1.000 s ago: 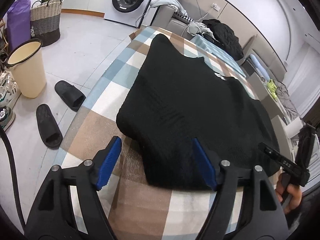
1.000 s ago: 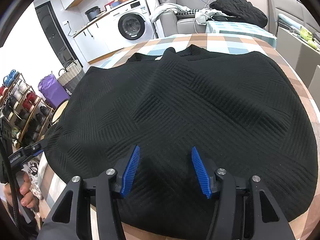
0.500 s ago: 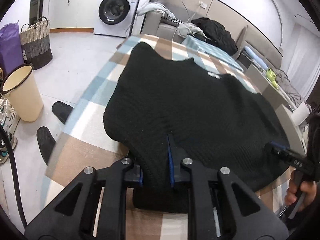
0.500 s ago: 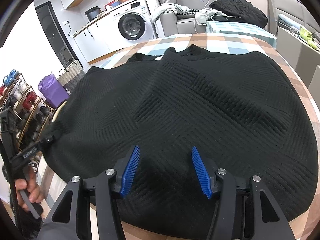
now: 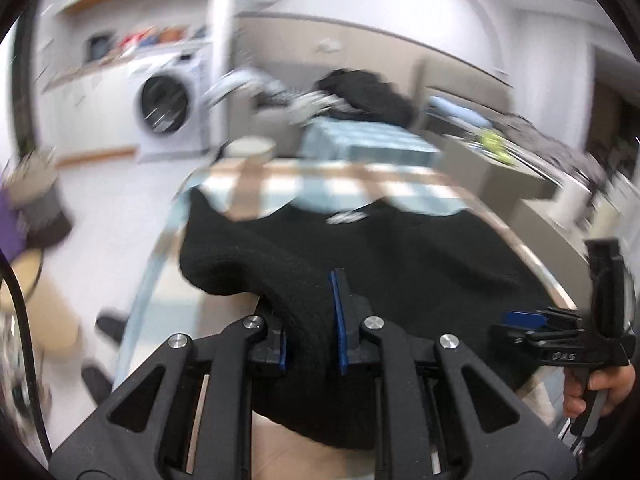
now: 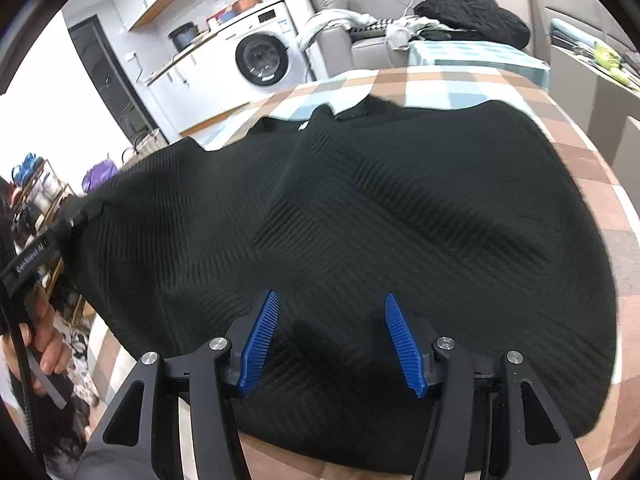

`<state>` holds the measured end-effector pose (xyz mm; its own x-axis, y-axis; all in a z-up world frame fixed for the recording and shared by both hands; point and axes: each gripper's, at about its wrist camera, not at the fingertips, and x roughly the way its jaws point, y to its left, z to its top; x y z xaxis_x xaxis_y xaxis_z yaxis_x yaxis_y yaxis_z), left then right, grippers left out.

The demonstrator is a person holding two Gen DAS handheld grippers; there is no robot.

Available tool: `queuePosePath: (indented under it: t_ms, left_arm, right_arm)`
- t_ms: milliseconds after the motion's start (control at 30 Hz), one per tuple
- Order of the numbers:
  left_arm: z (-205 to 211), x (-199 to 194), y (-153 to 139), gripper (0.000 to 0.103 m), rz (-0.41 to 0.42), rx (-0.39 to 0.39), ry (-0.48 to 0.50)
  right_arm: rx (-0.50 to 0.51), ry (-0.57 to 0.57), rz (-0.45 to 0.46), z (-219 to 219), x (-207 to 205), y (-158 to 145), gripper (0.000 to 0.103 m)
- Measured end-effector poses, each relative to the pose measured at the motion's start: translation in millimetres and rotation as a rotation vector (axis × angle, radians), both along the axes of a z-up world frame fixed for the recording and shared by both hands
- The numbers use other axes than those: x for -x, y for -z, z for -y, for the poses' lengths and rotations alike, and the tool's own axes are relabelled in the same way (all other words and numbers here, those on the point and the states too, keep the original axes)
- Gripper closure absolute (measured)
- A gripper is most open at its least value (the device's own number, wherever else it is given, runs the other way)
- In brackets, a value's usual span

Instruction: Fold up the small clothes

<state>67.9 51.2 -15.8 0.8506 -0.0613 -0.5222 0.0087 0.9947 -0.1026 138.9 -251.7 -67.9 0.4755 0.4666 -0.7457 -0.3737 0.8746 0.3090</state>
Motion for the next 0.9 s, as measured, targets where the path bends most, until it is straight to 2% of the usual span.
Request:
queuePosePath:
  t_ms: [100,200,267,367,400,433,467,567,667,800,900]
  left_arm:
    - [54,-15,-16,0.089,0.038,-0.048,0.163]
    - [111,-23,-11,0.088,0.027,-0.048,0.352]
    - [133,-28,-4,0.086,-0.034,-0.008,0.447]
    - [149,-24,12,0.068,-0.108,0.089,0.532]
    - [149,-20,15,0.054,-0.115,0.098,0.536]
    - [145,-15,16,0.045,-0.117,0.105,0.526]
    - [139,-10,17,0.042,-0.112,0.119,0.516]
    - [111,-1,20,0.039,-0.107,0.134,0.441]
    - [79,2,29,0.039,-0.132,0.143,0.330]
    - [38,3,46,0.039,-0.190,0.149,0.199]
    - [26,-2,51,0.039,-0.205,0.158,0.158]
  right_arm:
    - [-0.006,0.040,0.023,14,2,-10,0.045]
    - [-0.013,0.098,0.035,34,3,-17,0.045]
    - [-0.005,0.140,0.040,47,4,-19,0.045]
    - [0.004,0.202,0.030,68,4,-20,0.044]
    - [-0.001,0.219,0.025,76,4,-21,0.045]
    - [-0.007,0.231,0.023,83,4,-22,0.044]
    - [-0.015,0.243,0.021,88,5,-24,0.045]
    - [-0.062,0.250,0.020,102,8,-30,0.045]
    - [-0.160,0.214,-0.010,103,6,-31,0.045]
    - [-0.268,0.156,-0.107,91,-5,-19,0.044]
    - [-0.354,0.133,-0.193,82,-11,-11,0.044]
